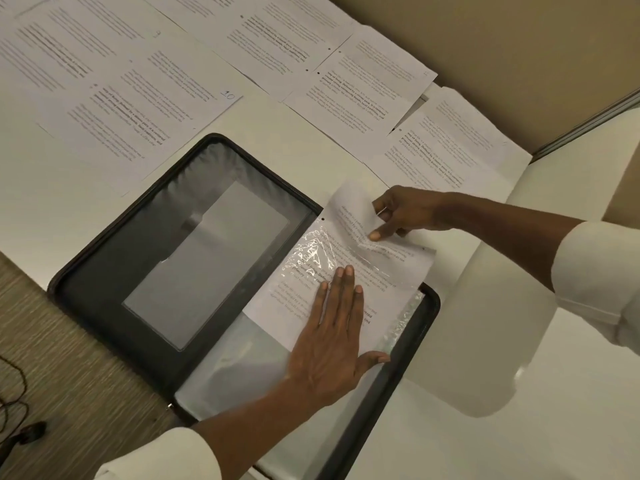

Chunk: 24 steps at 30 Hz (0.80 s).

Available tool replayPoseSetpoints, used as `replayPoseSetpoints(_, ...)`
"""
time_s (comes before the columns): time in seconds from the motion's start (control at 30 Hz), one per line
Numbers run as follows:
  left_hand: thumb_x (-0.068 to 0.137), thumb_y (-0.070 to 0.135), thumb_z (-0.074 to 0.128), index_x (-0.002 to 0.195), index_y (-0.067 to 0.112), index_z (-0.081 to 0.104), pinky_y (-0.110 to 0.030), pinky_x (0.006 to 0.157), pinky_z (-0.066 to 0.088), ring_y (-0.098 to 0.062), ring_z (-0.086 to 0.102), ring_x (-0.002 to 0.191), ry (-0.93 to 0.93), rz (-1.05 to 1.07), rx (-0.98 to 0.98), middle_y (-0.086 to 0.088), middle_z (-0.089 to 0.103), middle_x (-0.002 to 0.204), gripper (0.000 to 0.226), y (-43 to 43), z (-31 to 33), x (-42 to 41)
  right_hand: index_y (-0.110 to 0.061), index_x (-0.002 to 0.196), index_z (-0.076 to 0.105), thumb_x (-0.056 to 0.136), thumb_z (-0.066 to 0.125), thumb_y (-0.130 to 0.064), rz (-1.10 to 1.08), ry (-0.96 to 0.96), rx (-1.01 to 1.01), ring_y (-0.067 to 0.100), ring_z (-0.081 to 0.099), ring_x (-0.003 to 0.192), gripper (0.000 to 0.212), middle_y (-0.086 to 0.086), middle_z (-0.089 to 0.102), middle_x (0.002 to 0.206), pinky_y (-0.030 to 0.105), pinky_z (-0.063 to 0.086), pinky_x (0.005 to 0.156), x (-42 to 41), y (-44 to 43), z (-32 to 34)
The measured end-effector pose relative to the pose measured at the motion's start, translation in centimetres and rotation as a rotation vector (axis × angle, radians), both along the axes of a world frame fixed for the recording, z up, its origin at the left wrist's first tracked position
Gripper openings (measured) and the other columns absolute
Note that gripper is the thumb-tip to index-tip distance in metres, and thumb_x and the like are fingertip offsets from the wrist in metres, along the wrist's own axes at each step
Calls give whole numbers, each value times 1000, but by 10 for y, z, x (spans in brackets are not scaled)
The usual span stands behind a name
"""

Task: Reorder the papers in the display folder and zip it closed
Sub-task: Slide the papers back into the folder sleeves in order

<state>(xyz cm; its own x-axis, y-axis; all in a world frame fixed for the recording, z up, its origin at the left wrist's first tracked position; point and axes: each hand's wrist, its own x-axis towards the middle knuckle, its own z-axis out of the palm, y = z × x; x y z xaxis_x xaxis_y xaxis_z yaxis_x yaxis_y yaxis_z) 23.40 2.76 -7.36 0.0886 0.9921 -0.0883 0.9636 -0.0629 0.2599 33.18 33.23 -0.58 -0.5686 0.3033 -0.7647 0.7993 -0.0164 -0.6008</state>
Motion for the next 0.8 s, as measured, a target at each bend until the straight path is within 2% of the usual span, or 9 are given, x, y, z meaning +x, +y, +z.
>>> replayPoseSetpoints(0.1, 97, 86, 30, 167, 2, 15, -58, 130, 18, -40, 2, 164, -12, 3, -10, -20, -1, 177, 111, 0, 0, 0, -21, 123, 77, 85, 84, -34, -9, 18, 48, 16, 73, 105, 41, -7, 78, 115, 30, 59, 88, 0, -4, 2)
replayPoseSetpoints(0.2, 96, 87, 29, 168, 2, 14, -59, 129, 21, -40, 2, 164, -25, 6, -13, -19, -2, 177, 112, -2, 0, -1, -21, 105, 80, 82, 88, -31, -47, 8, 132, 19, 73, 103, 27, -2, 79, 111, 28, 60, 84, 7, 3, 5)
replayPoseSetpoints(0.3, 96, 87, 29, 168, 2, 12, -60, 128, 24, -40, 1, 164, -25, 1, -22, -19, -4, 177, 113, -3, 1, -2, -16, 91, 78, 72, 95, -26, -48, -38, 172, 31, 69, 95, 27, 13, 76, 102, 40, 57, 82, 13, 13, 3)
replayPoseSetpoints(0.37, 96, 87, 28, 168, 2, 13, -60, 128, 23, -40, 1, 164, -18, 7, -20, -19, -3, 177, 113, -4, 2, -2, -19, 99, 78, 65, 97, -26, -152, -55, 150, 27, 63, 92, 40, 11, 71, 100, 42, 57, 81, 11, 14, 4)
replayPoseSetpoints(0.43, 96, 88, 28, 168, 2, 13, -60, 128, 22, -39, 0, 164, -8, 15, -19, -19, -2, 177, 113, -5, 3, -2, -16, 114, 74, 68, 97, -26, -236, -56, 126, 23, 58, 94, 52, 7, 66, 105, 39, 53, 77, 5, 14, 5)
replayPoseSetpoints(0.57, 95, 88, 29, 168, 2, 13, -60, 129, 21, -39, 0, 164, 0, 23, -16, -19, -2, 177, 113, -7, 4, -2, -16, 115, 75, 77, 93, -21, -308, -9, 140, 21, 58, 103, 43, 5, 69, 116, 38, 46, 81, -10, 10, -2)
replayPoseSetpoints(0.67, 96, 87, 29, 168, 2, 14, -60, 128, 22, -39, 3, 164, -4, 29, -12, -19, -1, 177, 112, -8, 4, -3, -18, 99, 79, 80, 91, -20, -221, 9, 244, 24, 67, 95, 22, 4, 77, 103, 34, 52, 77, -16, 4, -9)
replayPoseSetpoints(0.73, 96, 86, 30, 168, 2, 14, -60, 128, 23, -40, 3, 164, -8, 31, -12, -19, -1, 177, 112, -8, 5, -4, -18, 95, 79, 83, 89, -20, -127, 21, 334, 27, 68, 88, 15, 5, 77, 94, 41, 56, 78, -16, 4, -9)
replayPoseSetpoints(0.8, 96, 86, 30, 168, 1, 13, -60, 128, 24, -40, 2, 163, -3, 28, -17, -21, -2, 176, 112, -9, 6, -4, -17, 96, 80, 83, 89, -20, -97, 38, 387, 30, 70, 87, 16, 12, 77, 95, 49, 59, 85, -13, 7, -8)
